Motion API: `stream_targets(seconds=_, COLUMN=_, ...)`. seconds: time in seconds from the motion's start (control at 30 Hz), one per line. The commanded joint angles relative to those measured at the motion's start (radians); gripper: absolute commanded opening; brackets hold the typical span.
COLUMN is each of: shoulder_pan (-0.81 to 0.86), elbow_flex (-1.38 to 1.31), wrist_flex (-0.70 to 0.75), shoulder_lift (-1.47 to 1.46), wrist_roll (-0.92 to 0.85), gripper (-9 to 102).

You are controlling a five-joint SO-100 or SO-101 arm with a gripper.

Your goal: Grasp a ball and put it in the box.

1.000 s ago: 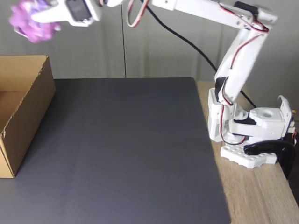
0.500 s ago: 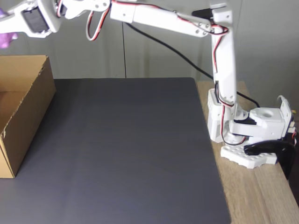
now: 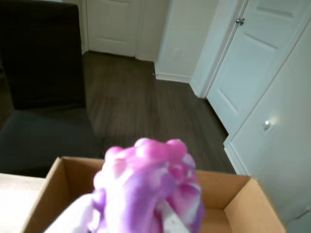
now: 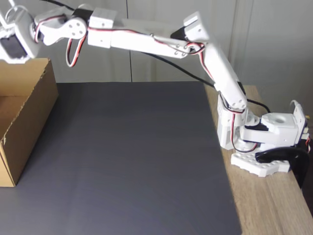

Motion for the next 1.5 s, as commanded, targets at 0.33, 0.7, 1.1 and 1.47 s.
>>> stream_targets(seconds=0.33, shoulder_pan=0.055, elbow_flex=-0.063, wrist_flex=-0.054, shoulder_lift=-0.021, wrist_roll=0.006, gripper=43)
stream_targets(seconds=0.7, shoulder_pan=0.052, elbow_flex=-0.052, wrist_flex=0.086, shoulder_lift=0.049, wrist_roll=0.008, gripper=24)
stream_targets(seconds=1.1, shoulder_pan=0.048, elbow_flex=-0.048, wrist_flex=0.471, shoulder_lift=0.201, wrist_roll=0.018, gripper=0)
stream_targets(seconds=1.47, shoulder_pan=0.055, elbow_flex=-0.048, wrist_flex=0.661, shoulder_lift=0.342, wrist_roll=-0.025, gripper=0)
